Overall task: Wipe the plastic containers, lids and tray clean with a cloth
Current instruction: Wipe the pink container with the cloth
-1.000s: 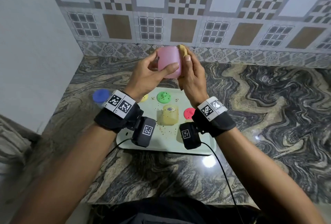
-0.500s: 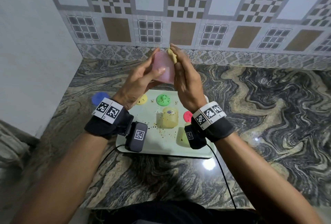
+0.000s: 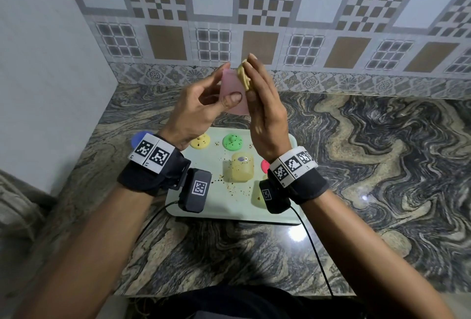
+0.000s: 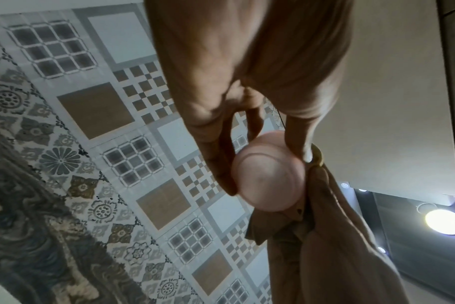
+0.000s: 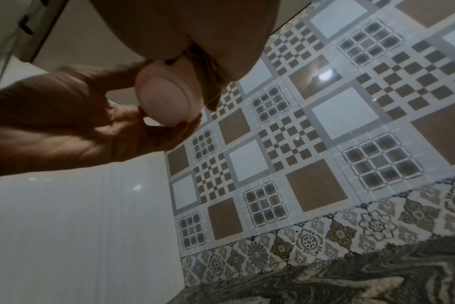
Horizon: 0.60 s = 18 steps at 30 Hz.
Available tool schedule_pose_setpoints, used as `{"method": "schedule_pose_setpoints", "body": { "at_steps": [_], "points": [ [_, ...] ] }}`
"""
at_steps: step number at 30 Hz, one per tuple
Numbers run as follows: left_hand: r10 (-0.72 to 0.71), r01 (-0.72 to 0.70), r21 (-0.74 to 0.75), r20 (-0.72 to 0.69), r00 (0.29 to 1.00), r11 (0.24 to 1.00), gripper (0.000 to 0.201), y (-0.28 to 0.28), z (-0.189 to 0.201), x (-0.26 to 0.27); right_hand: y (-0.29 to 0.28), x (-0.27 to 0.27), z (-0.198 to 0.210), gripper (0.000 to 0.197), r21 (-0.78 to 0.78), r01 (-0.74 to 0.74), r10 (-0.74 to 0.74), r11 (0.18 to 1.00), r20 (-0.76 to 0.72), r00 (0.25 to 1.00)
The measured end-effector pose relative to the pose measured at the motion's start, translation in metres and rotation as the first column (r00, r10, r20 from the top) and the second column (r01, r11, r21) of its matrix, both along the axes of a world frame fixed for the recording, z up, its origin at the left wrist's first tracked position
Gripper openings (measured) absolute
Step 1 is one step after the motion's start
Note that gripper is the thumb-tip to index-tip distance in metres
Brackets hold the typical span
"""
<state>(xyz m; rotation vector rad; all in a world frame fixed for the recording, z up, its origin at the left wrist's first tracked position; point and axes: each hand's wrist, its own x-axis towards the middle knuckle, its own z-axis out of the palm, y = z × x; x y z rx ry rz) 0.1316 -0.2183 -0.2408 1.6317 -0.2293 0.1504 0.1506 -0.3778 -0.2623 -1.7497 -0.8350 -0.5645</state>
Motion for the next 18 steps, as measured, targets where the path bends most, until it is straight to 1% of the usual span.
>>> {"method": "schedule_pose_setpoints", "body": {
  "at_steps": [2, 4, 5, 6, 8, 9, 10, 11, 13, 14, 15, 17, 18],
  "points": [
    [-0.052, 0.048, -0.085, -0.038, 0.998, 0.995, 0.066, -0.0019, -0.0022, -0.001, -0.0017, 0.0, 0.0002, 0.039, 0.05, -0.008, 0.01, 0.999, -0.037, 0.999],
    [-0.112, 0.095, -0.149, -0.108, 0.988, 0.984, 0.064, -0.0034, -0.0013, -0.0019, -0.003, -0.0015, 0.0014, 0.039, 0.049, -0.013, 0.015, 0.999, -0.044, 0.999],
    [-0.128, 0.108, -0.154, -0.125, 0.984, 0.982, 0.065, -0.0045, 0.0002, -0.0023, -0.0031, -0.0025, 0.0021, 0.038, 0.035, -0.013, 0.014, 0.999, -0.033, 0.999],
    [-0.117, 0.101, -0.131, -0.121, 0.986, 0.986, 0.069, -0.0055, 0.0013, -0.0018, -0.0025, -0.0036, 0.0027, 0.038, 0.022, -0.013, 0.013, 1.0, -0.019, 1.0],
    [-0.047, 0.043, -0.063, -0.064, 0.997, 0.997, 0.077, -0.0056, 0.0028, -0.0022, -0.0011, -0.0038, 0.0038, 0.037, 0.016, -0.021, 0.021, 1.0, 0.004, 1.0],
    [-0.021, 0.017, -0.073, -0.048, 0.999, 0.997, 0.077, -0.0047, 0.0027, -0.0024, -0.0013, -0.0025, 0.0031, 0.037, 0.033, -0.021, 0.021, 0.999, -0.004, 1.0],
    [-0.023, 0.017, -0.118, -0.05, 0.998, 0.993, 0.074, -0.0044, 0.0023, -0.0021, -0.0021, -0.0011, 0.0026, 0.038, 0.055, -0.019, 0.02, 0.998, -0.023, 1.0],
    [-0.043, 0.033, -0.155, -0.063, 0.997, 0.987, 0.068, -0.0041, 0.002, -0.002, -0.003, 0.0, 0.0024, 0.038, 0.066, -0.016, 0.019, 0.998, -0.043, 0.999],
    [-0.098, 0.078, -0.178, -0.109, 0.989, 0.981, 0.063, -0.0038, 0.0012, -0.0031, -0.004, 0.0004, 0.0023, 0.038, 0.054, -0.013, 0.016, 0.998, -0.051, 0.999],
    [-0.107, 0.087, -0.16, -0.12, 0.987, 0.983, 0.066, -0.0048, 0.0022, -0.0034, -0.0038, 0.0003, 0.0028, 0.038, 0.035, -0.019, 0.021, 0.999, -0.037, 0.999],
    [-0.086, 0.075, -0.107, -0.111, 0.99, 0.991, 0.071, -0.0052, 0.0036, -0.0032, -0.0029, 0.0001, 0.0035, 0.038, 0.019, -0.03, 0.03, 0.999, -0.021, 0.999],
    [-0.012, 0.013, 0.014, -0.039, 0.999, 1.0, 0.078, -0.0031, 0.0055, -0.0021, 0.0, 0.0009, 0.004, 0.037, 0.024, -0.042, 0.042, 0.999, -0.013, 0.999],
    [-0.001, 0.001, 0.022, -0.014, 1.0, 1.0, 0.076, -0.0014, 0.0048, -0.0008, 0.0002, 0.0016, 0.0032, 0.038, 0.046, -0.042, 0.043, 0.998, -0.028, 0.999]
  ]
}}
